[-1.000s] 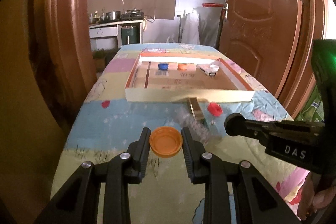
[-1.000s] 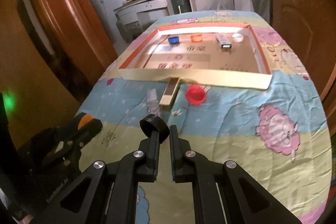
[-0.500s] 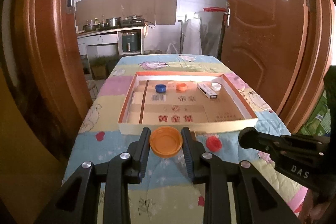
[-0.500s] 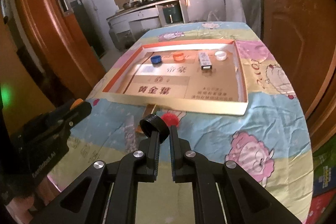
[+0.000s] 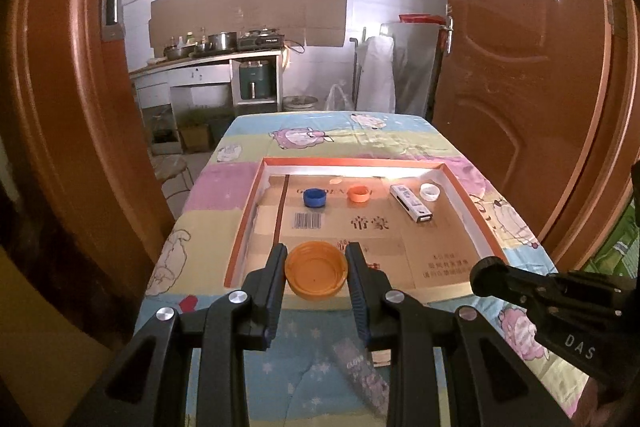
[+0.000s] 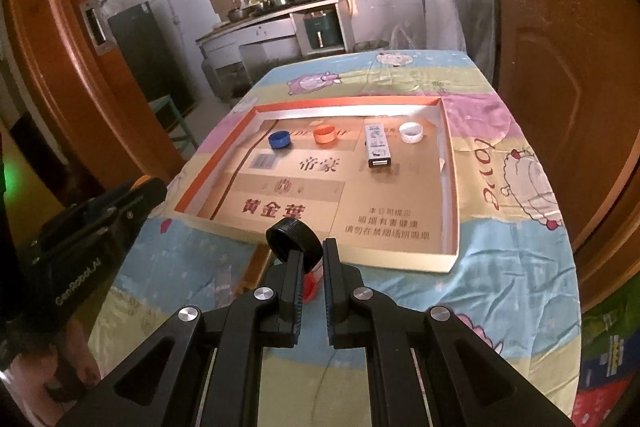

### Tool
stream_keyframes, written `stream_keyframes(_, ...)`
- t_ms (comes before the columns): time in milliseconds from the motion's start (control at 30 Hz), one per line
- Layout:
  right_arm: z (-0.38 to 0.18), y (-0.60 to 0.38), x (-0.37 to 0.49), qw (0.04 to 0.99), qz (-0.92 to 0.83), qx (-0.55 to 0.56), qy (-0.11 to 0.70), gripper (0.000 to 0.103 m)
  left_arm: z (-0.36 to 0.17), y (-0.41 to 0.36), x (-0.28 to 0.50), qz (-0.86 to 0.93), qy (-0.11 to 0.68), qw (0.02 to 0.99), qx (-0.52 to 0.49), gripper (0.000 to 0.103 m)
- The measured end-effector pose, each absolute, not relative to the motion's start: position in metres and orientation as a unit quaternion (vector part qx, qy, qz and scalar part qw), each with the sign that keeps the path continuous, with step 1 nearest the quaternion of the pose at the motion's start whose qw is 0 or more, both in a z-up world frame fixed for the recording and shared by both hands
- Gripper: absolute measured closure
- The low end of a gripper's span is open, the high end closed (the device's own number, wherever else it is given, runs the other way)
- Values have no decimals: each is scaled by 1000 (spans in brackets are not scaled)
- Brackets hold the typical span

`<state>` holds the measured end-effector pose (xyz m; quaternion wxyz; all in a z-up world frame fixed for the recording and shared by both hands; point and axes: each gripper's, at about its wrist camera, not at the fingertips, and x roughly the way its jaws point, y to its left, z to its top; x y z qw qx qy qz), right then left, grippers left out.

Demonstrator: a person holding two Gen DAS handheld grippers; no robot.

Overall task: Organize rigid objects
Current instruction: 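Carry the orange lid and black cap over the cardboard tray with both tools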

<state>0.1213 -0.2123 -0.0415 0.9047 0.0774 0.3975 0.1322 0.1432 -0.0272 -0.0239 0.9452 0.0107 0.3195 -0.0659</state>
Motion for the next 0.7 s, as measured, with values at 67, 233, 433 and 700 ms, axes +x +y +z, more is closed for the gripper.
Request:
stream_keyframes(67,-42,-214,127,904,132,78,400,94,-24,-28,148,-65,322,944,11,73)
stream_keyframes(233,-44,-217,139,901,133,82,404,94,-25,-30,163,-65,329,942,14,73)
stream_keyframes(433,-46,-219,155,899,134,86,409,94,-28,-33,178,-65,335,940,15,73)
stream_keyframes(700,-45,-219,178,897,137,87,412,94,-33,-36,201,-62,346,936,18,73)
